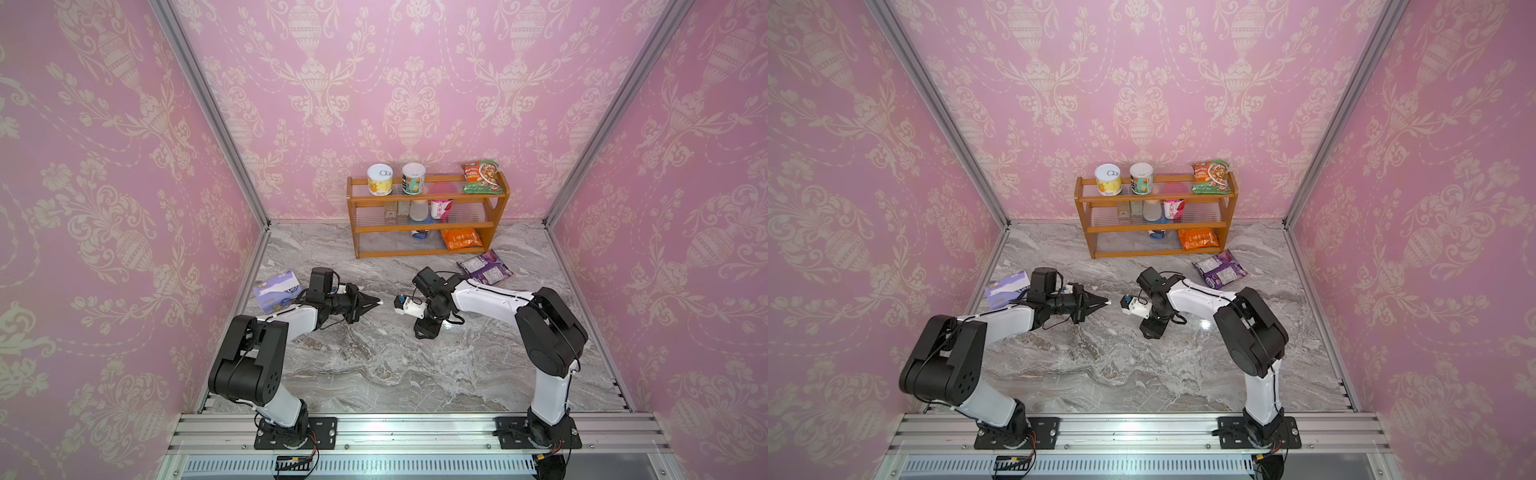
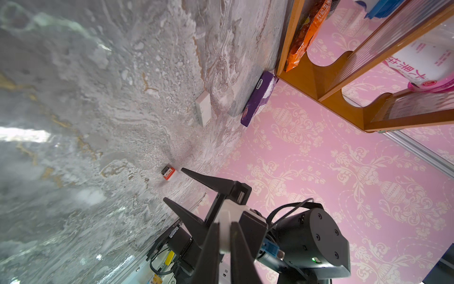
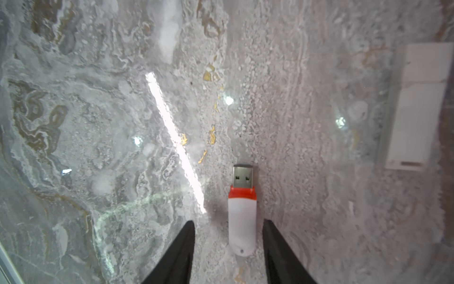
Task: Close the usb drive cover
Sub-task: Pick up the USB drive from the center of the board.
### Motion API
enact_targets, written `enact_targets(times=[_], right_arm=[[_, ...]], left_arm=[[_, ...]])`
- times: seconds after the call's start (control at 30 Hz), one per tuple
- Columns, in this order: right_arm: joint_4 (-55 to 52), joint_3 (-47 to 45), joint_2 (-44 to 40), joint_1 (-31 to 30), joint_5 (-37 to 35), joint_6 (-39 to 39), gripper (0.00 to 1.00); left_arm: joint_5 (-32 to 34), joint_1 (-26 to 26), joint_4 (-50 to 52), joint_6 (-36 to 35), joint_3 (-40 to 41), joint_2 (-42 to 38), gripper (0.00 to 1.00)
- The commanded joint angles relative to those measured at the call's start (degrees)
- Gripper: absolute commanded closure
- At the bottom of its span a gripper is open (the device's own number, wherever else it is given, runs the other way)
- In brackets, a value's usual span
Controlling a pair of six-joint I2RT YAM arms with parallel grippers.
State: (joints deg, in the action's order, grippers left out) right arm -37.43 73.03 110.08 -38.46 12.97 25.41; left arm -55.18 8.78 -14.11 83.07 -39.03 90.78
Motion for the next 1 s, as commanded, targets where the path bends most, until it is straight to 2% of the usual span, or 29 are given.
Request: enact_targets(times=[0.0,0.17,0.33,0.5,0.6,0.67,0.83,0.97], right_arm=[[-2.7,1.8,1.0,-0.4,-1.4,0.1,0.54],[-3.1,2.1,2.3,-0.7,-3.6,-0.3,0.57],[-5.3,3.5,4.8,-2.3,-7.6,0.0,0.65],[-7.1,4.4,6.2,-3.1,-10.8,0.2,0.80],[-6.8,4.0,6.0,-3.2,-10.2,0.0,0.99],[-5.6,3.3,5.5,-3.2,-10.0,-0.3,1.00],[4.9,-2.7,-2.4,-1.1,-3.0,-2.1,1.00],[20.0,-12.3,-12.6,1.6,4.7,-4.8,1.00]], left_arm=[[-1.0,-1.0,0.1,-1.1,1.1,0.2,1.00],[-1.0,-2.3,2.0,-2.9,1.7,-0.8,1.00],[-0.8,-3.7,4.5,-4.6,2.0,-2.6,1.00],[-0.7,-4.9,7.7,-6.9,1.6,-4.5,1.00],[-0.7,-5.3,8.7,-7.6,1.4,-5.6,1.00],[-1.1,-5.3,8.7,-8.2,1.2,-6.2,1.00],[-2.4,-5.3,9.2,-10.9,-0.2,-8.6,1.00],[-2.4,-4.5,11.0,-14.4,-2.4,-11.5,1.00]])
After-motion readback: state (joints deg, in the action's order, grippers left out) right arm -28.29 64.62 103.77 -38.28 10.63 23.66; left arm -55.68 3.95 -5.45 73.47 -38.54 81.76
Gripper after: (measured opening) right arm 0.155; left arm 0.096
